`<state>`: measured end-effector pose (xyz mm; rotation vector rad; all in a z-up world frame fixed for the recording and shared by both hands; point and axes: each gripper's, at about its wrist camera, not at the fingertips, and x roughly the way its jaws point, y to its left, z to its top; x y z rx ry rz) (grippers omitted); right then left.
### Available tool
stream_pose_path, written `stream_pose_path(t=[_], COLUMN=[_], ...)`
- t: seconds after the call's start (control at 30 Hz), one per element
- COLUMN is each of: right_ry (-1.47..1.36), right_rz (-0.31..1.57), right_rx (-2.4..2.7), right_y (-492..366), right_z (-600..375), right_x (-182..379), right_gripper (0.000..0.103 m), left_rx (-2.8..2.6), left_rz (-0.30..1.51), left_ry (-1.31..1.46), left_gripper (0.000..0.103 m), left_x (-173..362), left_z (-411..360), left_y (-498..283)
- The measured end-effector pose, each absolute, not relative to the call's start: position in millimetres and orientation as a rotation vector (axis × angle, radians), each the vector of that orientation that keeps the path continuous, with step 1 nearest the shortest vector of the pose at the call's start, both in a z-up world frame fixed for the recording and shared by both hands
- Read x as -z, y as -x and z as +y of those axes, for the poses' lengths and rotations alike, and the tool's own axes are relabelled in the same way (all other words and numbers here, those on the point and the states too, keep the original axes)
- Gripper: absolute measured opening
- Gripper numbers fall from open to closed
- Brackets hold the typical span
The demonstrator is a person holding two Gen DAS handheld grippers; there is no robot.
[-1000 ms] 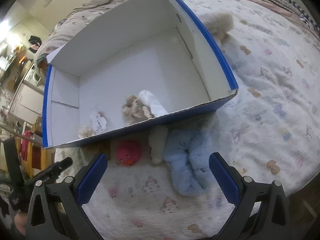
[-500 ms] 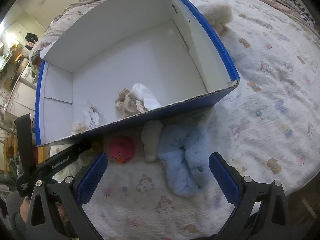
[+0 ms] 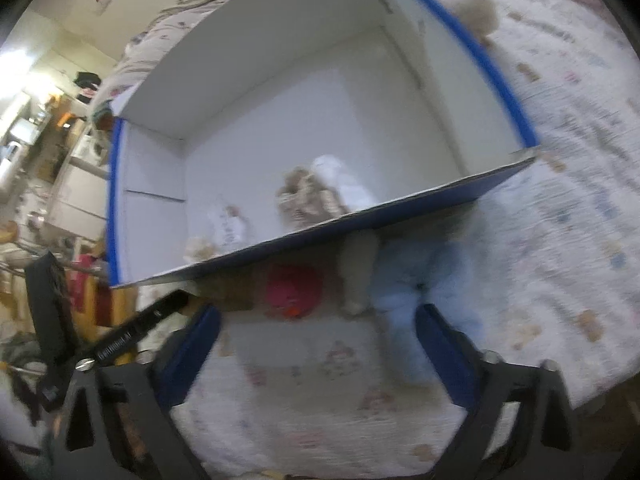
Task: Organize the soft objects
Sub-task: 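Grasp the pink rubber duck beside the box with the right gripper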
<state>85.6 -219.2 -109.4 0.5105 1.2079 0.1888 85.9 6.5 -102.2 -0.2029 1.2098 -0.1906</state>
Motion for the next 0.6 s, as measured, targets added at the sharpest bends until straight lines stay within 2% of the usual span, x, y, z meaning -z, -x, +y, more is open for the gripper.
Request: stream_pose_path(t=[0.1, 0.37, 0.43, 0.47, 0.6], right_ry=[-0.553, -0.435, -0.376, -0.354, -0.310], right_rz=[1.247, 1.332, 1.345, 1.353, 1.345], right_rx=[-0.244, -0.222, -0.200, -0.192, -0.184], right_y=[-93.2, -118.7, -126.3, -128.9, -126.9], right_z=[-207.8, -169.8, -159.5, -156.2, -153.6], right_x=[118.7, 144.9, 151.8, 155.5, 156.9], right_gripper=[0.062, 0.054, 0.043, 0.031, 0.030], left_rx=[0.180, 0.121, 0.113, 0.110, 0.095], left_rz=[1.196, 1.190, 1.185, 1.184, 1.186], left_ry=[0.203, 0.213, 0.211, 0.211, 0.220], left_gripper=[0.004, 0.004, 0.004, 0.004, 0.004], left_x=[93.1, 90.8, 90.2, 89.1, 88.6], left_z=[17.3, 35.6, 38.7, 41.4, 46.5], left_y=[-80.2, -74.0, -73.5, -72.7, -71.8])
